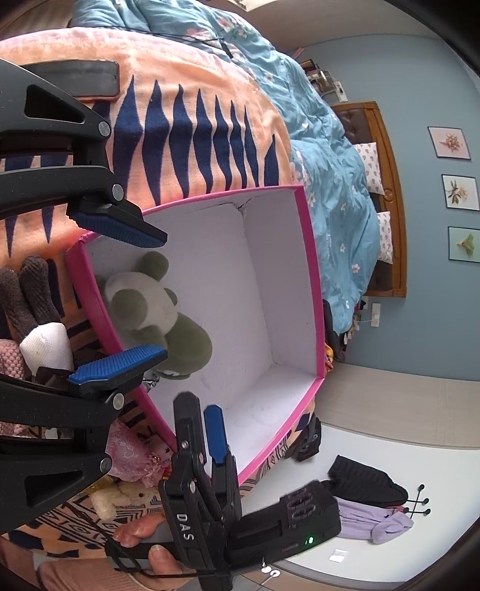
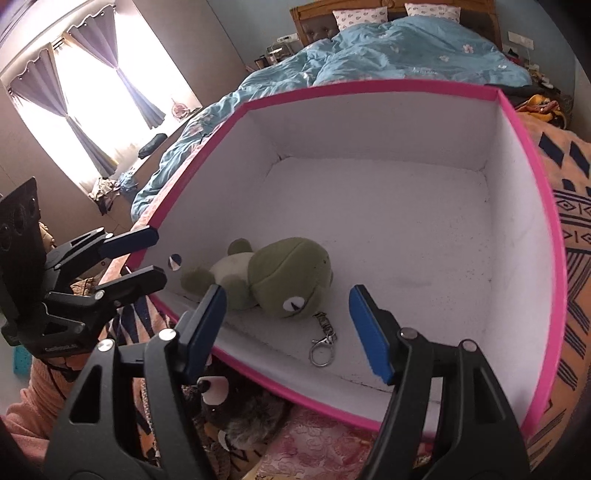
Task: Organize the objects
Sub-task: 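Open both grippers to drop the plushes into the pink box, then grasp the pink knitted bear with both grippers and lift it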
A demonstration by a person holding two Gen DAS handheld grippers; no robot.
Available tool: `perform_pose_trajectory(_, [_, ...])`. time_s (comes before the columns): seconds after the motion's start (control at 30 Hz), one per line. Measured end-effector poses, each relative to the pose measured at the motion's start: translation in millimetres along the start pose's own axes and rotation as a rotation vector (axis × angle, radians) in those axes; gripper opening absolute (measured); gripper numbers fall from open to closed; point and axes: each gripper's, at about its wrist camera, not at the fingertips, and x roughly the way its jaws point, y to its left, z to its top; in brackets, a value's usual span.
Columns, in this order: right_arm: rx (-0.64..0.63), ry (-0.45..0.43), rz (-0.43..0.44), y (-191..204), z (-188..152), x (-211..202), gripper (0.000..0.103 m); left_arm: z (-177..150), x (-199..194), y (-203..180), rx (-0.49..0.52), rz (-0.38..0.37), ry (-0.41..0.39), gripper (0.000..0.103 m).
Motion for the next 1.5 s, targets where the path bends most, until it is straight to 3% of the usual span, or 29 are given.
perform_pose_trajectory(0.17, [-0.092,-0.162,0.025,25,-32,-51,0.070,-17,-25,-9,0.026,-0.001,-0.089,0.070])
perform_pose_trajectory(0.23, [-0.131,-0.216,0.040,35,-50,-73,0.071,-26,-37,-17,0.054,-0.008,-0.120,0.071])
perform_pose_trajectory(0.4, [-0.185,-0.270,0.085,53,-99,-103,0.076,-50,-65,-41,0.120,-0.116,-0.170,0.074])
perform_pose_trajectory(0.57, [-0.115,-0.251,0.156,42,-149,-120,0.076,-72,-64,-64,0.167,-0.196,-0.122,0.074])
perform_pose_trajectory(0.7, [-0.029,-0.298,0.182,33,-163,-144,0.076,-89,-56,-74,0.175,-0.255,-0.061,0.074])
perform_pose_trajectory(0.8, [0.011,-0.348,0.272,39,-163,-159,0.076,-97,-52,-81,0.175,-0.250,-0.045,0.074])
perform_pose_trajectory(0.9, [-0.064,-0.331,0.267,61,-161,-162,0.076,-98,-51,-76,0.130,-0.244,-0.042,0.074])
perform_pose_trajectory(1.03, [-0.110,-0.356,0.325,77,-168,-178,0.076,-105,-43,-75,0.125,-0.101,-0.016,0.074])
perform_pose_trajectory(1.1, [-0.134,-0.369,0.324,81,-175,-187,0.076,-108,-40,-68,0.097,-0.106,0.000,0.074])
perform_pose_trajectory(1.27, [-0.096,-0.230,0.229,68,-191,-151,0.077,-113,-47,-53,0.033,-0.153,-0.013,0.074])
perform_pose_trajectory(1.4, [-0.034,-0.103,0.200,52,-205,-106,0.076,-119,-59,-50,0.027,-0.197,-0.028,0.074])
perform_pose_trajectory(1.5, [0.018,-0.056,0.219,40,-212,-85,0.077,-122,-67,-57,0.058,-0.236,-0.036,0.074])
